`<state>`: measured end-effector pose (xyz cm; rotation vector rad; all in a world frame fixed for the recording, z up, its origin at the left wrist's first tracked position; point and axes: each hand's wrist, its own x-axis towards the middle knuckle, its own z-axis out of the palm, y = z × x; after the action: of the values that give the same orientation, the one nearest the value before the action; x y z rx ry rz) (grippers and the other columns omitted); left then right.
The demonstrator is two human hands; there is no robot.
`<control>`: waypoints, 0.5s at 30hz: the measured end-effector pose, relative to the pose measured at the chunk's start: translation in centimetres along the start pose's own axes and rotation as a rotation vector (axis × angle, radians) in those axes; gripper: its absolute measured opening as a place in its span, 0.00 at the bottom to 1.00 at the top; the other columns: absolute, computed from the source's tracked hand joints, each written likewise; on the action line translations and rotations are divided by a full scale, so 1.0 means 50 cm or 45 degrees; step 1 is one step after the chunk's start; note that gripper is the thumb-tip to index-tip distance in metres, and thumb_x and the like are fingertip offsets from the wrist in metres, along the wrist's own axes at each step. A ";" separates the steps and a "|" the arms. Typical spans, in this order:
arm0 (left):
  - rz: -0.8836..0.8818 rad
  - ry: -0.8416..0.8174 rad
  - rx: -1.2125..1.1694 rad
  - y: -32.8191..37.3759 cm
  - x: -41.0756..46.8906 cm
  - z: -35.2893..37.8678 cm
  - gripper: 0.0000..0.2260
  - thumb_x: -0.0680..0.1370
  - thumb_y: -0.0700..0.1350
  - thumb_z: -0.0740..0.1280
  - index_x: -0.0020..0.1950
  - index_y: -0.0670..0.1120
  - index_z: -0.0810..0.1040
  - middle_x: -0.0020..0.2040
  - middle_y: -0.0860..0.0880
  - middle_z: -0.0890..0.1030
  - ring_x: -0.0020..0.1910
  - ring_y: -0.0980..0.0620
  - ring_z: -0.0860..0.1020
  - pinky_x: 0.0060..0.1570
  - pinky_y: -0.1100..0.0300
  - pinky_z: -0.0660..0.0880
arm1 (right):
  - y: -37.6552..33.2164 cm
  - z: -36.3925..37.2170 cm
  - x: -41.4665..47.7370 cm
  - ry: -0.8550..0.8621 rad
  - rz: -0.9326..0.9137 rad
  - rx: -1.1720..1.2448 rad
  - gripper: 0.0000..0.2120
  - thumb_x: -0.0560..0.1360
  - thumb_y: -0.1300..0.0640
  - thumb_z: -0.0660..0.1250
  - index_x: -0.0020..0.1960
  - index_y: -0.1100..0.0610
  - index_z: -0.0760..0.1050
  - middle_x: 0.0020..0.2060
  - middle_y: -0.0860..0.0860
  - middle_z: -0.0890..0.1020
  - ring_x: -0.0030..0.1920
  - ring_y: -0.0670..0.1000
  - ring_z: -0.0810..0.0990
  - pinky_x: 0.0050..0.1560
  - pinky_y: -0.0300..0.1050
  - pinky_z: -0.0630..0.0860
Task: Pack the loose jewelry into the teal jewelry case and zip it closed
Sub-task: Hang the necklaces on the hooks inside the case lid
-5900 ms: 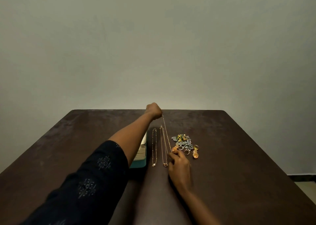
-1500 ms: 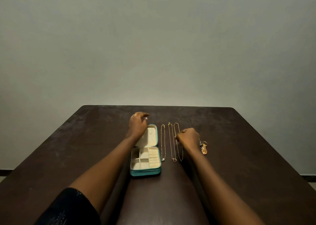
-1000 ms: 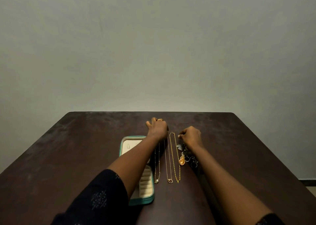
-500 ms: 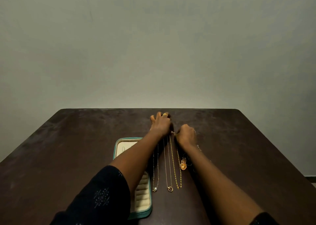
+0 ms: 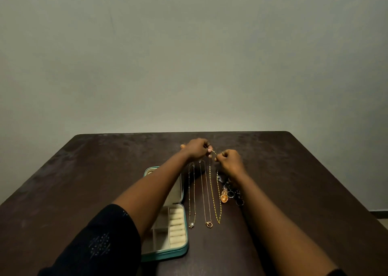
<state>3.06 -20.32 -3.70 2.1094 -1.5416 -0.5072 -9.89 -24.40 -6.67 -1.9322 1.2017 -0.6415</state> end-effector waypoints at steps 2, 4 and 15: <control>0.012 -0.088 -0.265 0.001 -0.018 -0.014 0.08 0.79 0.38 0.61 0.53 0.37 0.78 0.48 0.43 0.82 0.46 0.52 0.75 0.57 0.52 0.71 | -0.007 -0.013 -0.009 -0.042 0.006 0.170 0.11 0.76 0.64 0.62 0.36 0.60 0.75 0.31 0.54 0.77 0.30 0.47 0.72 0.33 0.41 0.68; -0.005 -0.185 -0.486 0.010 -0.043 -0.031 0.11 0.79 0.35 0.59 0.58 0.33 0.76 0.42 0.48 0.78 0.43 0.56 0.73 0.50 0.58 0.70 | -0.015 -0.028 -0.022 -0.057 0.011 0.330 0.10 0.77 0.66 0.60 0.38 0.60 0.72 0.33 0.52 0.77 0.33 0.46 0.75 0.39 0.42 0.73; -0.092 -0.411 -0.731 0.063 -0.181 -0.095 0.14 0.82 0.44 0.55 0.63 0.43 0.75 0.41 0.52 0.74 0.39 0.57 0.67 0.40 0.62 0.62 | -0.084 -0.115 -0.138 -0.028 0.051 0.920 0.08 0.77 0.67 0.59 0.42 0.59 0.72 0.34 0.54 0.77 0.34 0.48 0.75 0.38 0.41 0.73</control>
<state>0.53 -11.73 2.15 1.6913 -1.2722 -1.2045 -14.90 -18.98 -0.07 -1.2970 0.8283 -0.8819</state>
